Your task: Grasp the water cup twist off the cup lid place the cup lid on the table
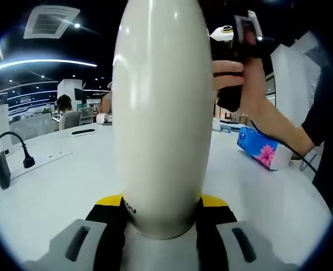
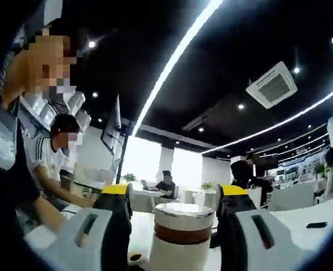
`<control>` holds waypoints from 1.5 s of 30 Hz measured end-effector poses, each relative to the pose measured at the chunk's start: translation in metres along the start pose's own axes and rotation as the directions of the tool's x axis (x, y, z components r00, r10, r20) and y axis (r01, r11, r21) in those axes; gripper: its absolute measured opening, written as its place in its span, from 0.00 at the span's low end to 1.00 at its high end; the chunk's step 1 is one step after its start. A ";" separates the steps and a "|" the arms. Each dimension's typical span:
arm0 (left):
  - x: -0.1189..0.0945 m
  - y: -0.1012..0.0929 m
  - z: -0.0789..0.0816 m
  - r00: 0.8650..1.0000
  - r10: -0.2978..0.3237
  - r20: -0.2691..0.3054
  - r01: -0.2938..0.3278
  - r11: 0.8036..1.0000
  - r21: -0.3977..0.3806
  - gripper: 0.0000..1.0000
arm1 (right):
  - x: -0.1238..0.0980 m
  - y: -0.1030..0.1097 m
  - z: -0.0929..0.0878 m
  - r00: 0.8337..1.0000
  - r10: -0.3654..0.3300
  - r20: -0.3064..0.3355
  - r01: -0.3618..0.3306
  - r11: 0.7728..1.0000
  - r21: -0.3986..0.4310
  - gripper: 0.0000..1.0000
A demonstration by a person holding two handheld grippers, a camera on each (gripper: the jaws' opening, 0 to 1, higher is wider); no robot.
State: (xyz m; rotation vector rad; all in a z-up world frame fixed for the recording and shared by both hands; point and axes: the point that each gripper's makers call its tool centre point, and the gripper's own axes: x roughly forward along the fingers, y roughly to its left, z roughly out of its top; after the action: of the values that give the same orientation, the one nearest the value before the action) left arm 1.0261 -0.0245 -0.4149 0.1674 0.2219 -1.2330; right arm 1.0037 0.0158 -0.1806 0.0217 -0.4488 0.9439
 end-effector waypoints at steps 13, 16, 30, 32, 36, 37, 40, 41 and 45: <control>-0.002 -0.001 0.000 1.000 0.006 -0.001 -0.006 1.000 -0.001 0.50 | -0.007 -0.006 -0.008 0.921 -0.382 -0.080 0.357 0.908 -0.219 0.54; -0.002 -0.001 0.000 1.000 0.006 -0.001 -0.006 1.000 -0.002 0.50 | -0.013 -0.011 -0.012 0.890 -0.443 -0.108 0.413 0.884 -0.220 0.54; -0.002 -0.001 0.000 1.000 0.010 -0.003 -0.010 1.000 -0.003 0.50 | -0.011 -0.016 -0.026 0.850 -0.502 -0.159 0.469 0.859 -0.203 0.44; -0.002 -0.001 0.000 1.000 0.010 -0.003 -0.010 1.000 -0.004 0.50 | -0.012 -0.017 -0.030 0.855 -0.490 -0.169 0.464 0.869 -0.173 0.44; -0.002 -0.001 0.000 1.000 0.011 -0.002 -0.011 1.000 -0.003 0.50 | -0.012 -0.014 -0.030 0.866 -0.471 -0.168 0.444 0.878 -0.176 0.44; -0.002 -0.001 0.000 1.000 0.010 -0.002 -0.010 1.000 -0.003 0.50 | -0.013 -0.015 -0.029 0.871 -0.462 -0.166 0.435 0.883 -0.174 0.44; -0.002 -0.001 0.000 1.000 0.011 -0.002 -0.011 1.000 -0.003 0.50 | -0.011 -0.015 -0.029 0.887 -0.431 -0.166 0.406 0.899 -0.165 0.44; -0.002 -0.001 0.000 1.000 0.011 -0.002 -0.011 1.000 -0.003 0.50 | -0.011 -0.015 -0.029 0.891 -0.423 -0.166 0.398 0.903 -0.162 0.44; -0.001 -0.001 0.000 1.000 0.011 -0.002 -0.011 1.000 -0.003 0.50 | -0.012 -0.015 -0.029 0.903 -0.394 -0.170 0.373 0.917 -0.143 0.44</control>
State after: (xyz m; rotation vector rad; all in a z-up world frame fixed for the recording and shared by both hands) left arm 1.0244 -0.0237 -0.4145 0.1670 0.2248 -1.2217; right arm 1.0199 0.0044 -0.2090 -0.0781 -0.2963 0.5244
